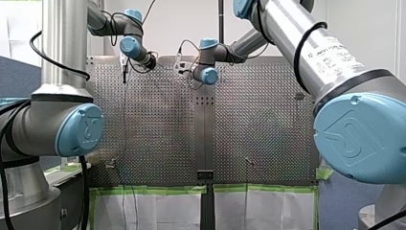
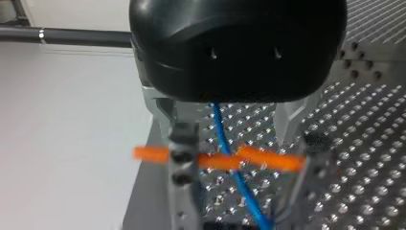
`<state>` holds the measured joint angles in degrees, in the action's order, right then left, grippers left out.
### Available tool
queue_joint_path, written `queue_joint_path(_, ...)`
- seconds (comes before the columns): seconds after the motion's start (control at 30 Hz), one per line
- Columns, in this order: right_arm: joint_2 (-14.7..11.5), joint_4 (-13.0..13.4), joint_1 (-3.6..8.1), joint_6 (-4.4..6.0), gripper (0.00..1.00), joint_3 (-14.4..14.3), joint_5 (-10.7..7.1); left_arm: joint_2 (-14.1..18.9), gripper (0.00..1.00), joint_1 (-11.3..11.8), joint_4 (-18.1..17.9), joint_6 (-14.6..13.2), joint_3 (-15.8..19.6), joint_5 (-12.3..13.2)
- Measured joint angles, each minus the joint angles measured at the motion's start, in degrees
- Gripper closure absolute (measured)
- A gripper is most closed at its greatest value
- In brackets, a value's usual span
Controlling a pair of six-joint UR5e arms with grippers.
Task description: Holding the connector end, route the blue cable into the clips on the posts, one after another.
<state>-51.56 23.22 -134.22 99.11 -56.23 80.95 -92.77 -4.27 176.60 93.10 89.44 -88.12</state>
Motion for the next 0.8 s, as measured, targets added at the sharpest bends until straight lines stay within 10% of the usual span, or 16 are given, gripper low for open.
queue_joint_path(0.8, 0.00, -0.35, 0.50, 0.28, 1.00, 0.00, -0.05, -2.70, 0.00, 0.19, -1.84, -0.70, -0.61, -1.16)
